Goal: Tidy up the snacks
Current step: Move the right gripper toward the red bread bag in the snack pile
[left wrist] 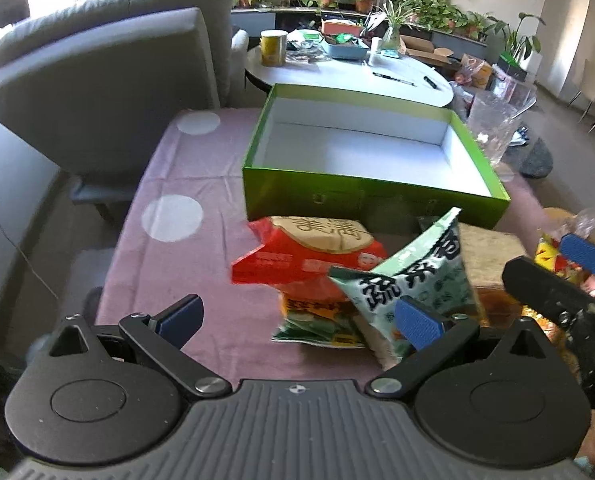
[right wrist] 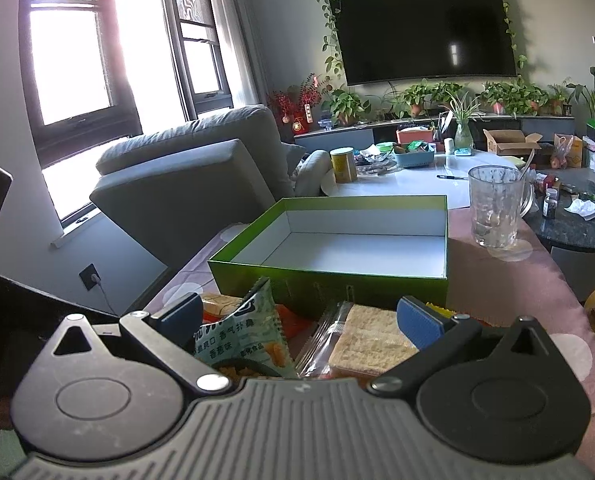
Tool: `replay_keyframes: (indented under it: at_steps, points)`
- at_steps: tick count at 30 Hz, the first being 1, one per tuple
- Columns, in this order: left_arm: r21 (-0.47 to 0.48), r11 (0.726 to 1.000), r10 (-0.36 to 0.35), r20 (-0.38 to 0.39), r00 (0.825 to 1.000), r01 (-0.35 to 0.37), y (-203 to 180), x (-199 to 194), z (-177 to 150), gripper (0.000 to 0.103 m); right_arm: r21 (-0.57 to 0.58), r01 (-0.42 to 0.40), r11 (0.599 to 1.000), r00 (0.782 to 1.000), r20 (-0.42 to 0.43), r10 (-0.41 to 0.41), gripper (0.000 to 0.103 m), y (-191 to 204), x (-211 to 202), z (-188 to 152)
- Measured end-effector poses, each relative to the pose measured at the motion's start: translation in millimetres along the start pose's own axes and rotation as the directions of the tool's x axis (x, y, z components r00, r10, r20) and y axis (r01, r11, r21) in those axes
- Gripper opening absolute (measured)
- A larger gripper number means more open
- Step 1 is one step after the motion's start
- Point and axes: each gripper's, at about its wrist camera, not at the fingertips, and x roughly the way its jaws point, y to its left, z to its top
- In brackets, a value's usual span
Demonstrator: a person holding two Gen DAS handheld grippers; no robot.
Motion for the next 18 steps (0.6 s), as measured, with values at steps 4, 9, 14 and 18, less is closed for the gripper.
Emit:
replay_keyframes:
  at_steps: [4, 9, 14, 18]
  points:
    - [-0.005, 1.000, -0.018, -0.015, 1.000, 0.018, 2.1, 2.3, -0.3, 0.102, -0.001, -0.001, 1.000, 1.000, -0.001, 0.001, 0.081, -0.1, 0.4, 0.0]
    - [-0.033, 0.999, -0.038, -0.060, 0.997, 0.036, 5.6, 6.1, 1.3, 0.102, -0.013, 0.003, 1.000, 1.000, -0.002, -0.004, 0.081, 0.2, 4.2, 1.7]
    - [-0.073, 0.997, -0.040, -0.090, 0.995, 0.033, 12.8, 11.9, 2.6, 0.102, -0.012, 0.009, 1.000, 1.000, -0.006, -0.009, 0.081, -0.2, 6.2, 1.9]
    - [-0.094, 0.994, -0.058, -0.104, 0.993, 0.048, 16.6, 14.4, 2.5, 0.102, -0.013, 0.014, 1.000, 1.000, -0.009, -0.014, 0.081, 0.3, 8.2, 2.1]
